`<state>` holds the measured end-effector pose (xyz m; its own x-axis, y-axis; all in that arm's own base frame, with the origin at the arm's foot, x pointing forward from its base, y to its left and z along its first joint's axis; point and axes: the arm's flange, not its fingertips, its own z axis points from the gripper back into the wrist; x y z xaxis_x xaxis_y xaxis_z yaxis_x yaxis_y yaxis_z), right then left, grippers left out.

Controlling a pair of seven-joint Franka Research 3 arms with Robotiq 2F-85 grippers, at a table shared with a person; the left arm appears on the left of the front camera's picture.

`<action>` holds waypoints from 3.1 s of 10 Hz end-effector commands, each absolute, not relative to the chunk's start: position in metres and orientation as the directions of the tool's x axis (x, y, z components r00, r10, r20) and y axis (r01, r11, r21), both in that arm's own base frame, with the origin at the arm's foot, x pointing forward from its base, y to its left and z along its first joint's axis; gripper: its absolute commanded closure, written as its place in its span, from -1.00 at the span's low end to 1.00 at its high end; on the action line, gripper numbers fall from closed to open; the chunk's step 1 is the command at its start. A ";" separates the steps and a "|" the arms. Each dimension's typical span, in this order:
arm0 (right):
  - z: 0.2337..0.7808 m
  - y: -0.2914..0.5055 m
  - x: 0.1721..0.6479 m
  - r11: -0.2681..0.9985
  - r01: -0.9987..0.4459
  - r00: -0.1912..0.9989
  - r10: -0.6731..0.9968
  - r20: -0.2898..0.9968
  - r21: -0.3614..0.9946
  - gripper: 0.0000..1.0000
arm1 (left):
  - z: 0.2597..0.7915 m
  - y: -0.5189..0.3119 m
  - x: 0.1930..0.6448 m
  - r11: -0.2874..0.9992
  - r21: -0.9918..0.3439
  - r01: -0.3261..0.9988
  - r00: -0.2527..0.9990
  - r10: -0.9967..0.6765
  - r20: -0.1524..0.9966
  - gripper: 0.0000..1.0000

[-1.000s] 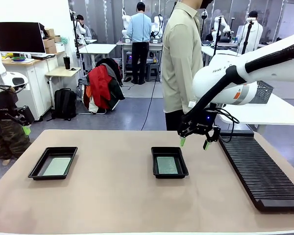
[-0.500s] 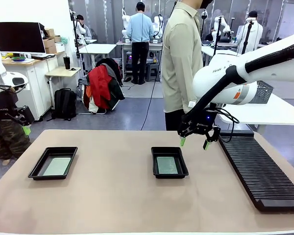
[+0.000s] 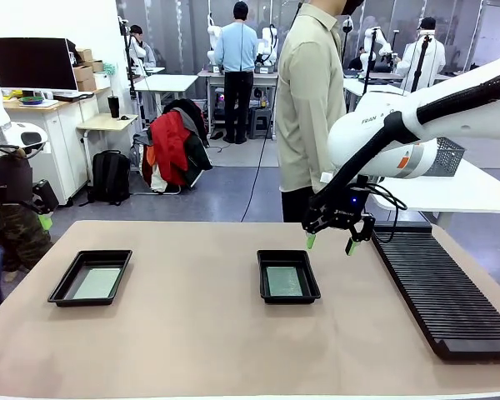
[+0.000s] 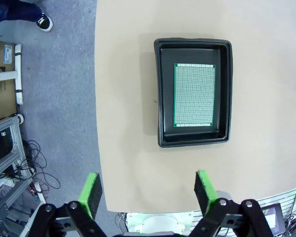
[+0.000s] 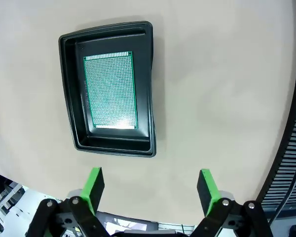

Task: Inspect and transfer BCBs to ESD trays.
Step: Pick up the ESD tray and place it on the left side of the table.

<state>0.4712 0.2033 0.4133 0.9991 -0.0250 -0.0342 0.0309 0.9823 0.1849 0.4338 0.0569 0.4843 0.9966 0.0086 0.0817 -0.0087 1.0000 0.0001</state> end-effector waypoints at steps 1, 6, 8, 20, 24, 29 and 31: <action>0.412 0.204 0.470 0.981 0.036 0.999 -0.029 -0.038 0.190 -1.00 | 0.482 0.057 0.435 1.000 -0.001 -0.012 0.996 0.012 0.091 -1.00; 0.412 0.204 0.470 0.981 0.036 0.999 -0.029 -0.038 0.190 -1.00 | 0.482 0.057 0.435 1.000 -0.001 -0.012 0.996 0.012 0.091 -1.00; 0.412 0.204 0.470 0.981 0.036 0.999 -0.029 -0.038 0.190 -1.00 | 0.482 0.057 0.435 1.000 -0.001 -0.012 0.996 0.012 0.091 -1.00; 0.405 0.111 0.436 0.815 -0.006 0.998 -0.034 0.057 0.579 -1.00 | 0.538 -0.064 0.402 0.993 -0.039 -0.112 0.988 0.115 0.099 -1.00; 0.395 0.075 0.430 0.727 -0.097 0.991 0.007 0.134 0.679 -1.00 | 0.560 -0.147 0.398 0.990 -0.054 -0.129 0.982 0.135 0.130 -1.00; 0.379 0.052 0.433 0.673 -0.168 0.983 0.058 0.175 0.720 -1.00 | 0.547 -0.245 0.411 1.000 -0.005 -0.015 0.978 0.015 0.207 -1.00; 0.377 0.048 0.435 0.674 -0.180 0.981 0.070 0.181 0.717 -1.00 | 0.534 -0.276 0.424 1.000 -0.018 0.002 0.979 0.002 0.204 -1.00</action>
